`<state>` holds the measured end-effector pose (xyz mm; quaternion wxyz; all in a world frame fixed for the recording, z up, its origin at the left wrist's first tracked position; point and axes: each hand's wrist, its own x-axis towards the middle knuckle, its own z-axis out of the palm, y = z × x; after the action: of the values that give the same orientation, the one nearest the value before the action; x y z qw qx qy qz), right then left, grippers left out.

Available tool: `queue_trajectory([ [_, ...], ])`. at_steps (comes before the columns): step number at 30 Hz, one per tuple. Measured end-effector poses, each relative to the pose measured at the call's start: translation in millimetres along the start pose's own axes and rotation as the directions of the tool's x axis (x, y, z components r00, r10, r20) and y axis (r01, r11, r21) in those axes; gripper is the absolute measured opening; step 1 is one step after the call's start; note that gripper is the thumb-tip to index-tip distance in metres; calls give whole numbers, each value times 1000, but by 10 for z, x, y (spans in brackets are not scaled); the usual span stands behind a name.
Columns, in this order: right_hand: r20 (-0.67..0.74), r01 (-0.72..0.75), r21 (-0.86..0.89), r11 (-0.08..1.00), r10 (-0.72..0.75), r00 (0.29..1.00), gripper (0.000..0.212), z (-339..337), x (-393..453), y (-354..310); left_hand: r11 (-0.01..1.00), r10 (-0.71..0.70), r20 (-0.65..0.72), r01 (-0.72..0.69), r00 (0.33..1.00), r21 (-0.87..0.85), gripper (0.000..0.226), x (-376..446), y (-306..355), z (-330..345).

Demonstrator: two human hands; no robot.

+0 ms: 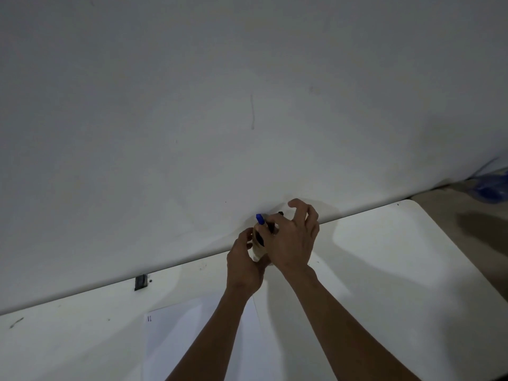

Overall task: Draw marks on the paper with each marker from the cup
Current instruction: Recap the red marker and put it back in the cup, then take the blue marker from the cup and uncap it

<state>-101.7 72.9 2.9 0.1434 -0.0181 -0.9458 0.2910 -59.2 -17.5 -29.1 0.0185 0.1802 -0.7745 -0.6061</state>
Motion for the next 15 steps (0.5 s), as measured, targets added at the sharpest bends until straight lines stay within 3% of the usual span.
queue_trajectory([
  [8, 17, -42, -2, 999, 42, 999, 12, 111, -42, 61, 997, 17, 23, -18, 1000, 73, 63, 6, -17, -16],
  [15, -57, -58, 256, 965, 75, 996, 15, -64, -5, 55, 998, 33, 21, -34, 999, 51, 57, 14, -36, -27],
])
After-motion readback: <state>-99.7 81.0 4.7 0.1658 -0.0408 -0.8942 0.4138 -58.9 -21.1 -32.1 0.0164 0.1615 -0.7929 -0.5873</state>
